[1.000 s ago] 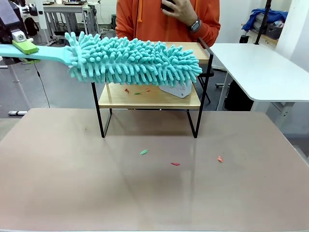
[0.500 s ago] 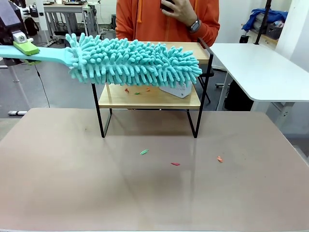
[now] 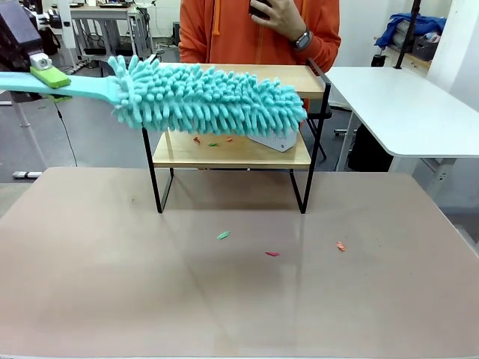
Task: Clean the shelf.
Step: Clean the specific tier of the Shelf with the Duster once objects are removed.
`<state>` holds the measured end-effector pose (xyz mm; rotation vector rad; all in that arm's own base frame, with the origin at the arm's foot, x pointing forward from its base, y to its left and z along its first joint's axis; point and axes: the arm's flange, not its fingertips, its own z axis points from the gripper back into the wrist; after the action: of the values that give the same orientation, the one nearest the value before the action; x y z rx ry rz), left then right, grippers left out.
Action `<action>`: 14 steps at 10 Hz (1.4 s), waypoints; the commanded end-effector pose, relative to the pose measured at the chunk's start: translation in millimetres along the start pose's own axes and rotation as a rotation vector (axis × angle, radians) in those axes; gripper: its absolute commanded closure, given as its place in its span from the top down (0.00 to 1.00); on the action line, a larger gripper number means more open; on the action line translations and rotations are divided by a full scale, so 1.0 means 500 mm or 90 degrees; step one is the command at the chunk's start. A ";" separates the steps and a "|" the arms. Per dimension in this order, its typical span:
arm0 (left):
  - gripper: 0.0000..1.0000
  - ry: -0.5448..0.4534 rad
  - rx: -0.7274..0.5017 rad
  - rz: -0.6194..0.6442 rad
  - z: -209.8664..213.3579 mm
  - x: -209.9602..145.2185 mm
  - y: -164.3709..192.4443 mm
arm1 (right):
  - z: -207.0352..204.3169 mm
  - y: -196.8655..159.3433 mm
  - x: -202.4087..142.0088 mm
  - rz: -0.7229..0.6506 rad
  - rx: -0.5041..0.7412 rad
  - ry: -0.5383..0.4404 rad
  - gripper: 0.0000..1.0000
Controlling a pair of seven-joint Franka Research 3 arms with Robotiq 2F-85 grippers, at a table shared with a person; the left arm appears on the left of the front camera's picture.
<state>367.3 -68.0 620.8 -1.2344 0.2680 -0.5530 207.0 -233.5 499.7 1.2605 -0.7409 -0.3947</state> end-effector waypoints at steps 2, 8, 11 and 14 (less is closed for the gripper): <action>0.12 -0.194 -0.057 -0.059 0.159 -0.014 0.009 | -0.003 0.002 0.005 0.018 0.011 -0.007 1.00; 0.12 -0.597 -0.131 0.111 0.367 -0.238 0.264 | -0.003 0.002 0.005 0.018 0.011 -0.007 1.00; 0.12 -0.656 -0.023 0.205 0.348 -0.195 0.379 | -0.003 0.002 0.005 0.018 0.011 -0.007 1.00; 0.12 -0.656 -0.035 0.212 0.363 -0.228 0.402 | -0.003 0.002 0.005 0.018 0.011 -0.007 1.00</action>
<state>419.3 173.7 470.4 -1.3138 -0.3737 0.4160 207.3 -233.1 499.9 1.2592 -0.7392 -0.3938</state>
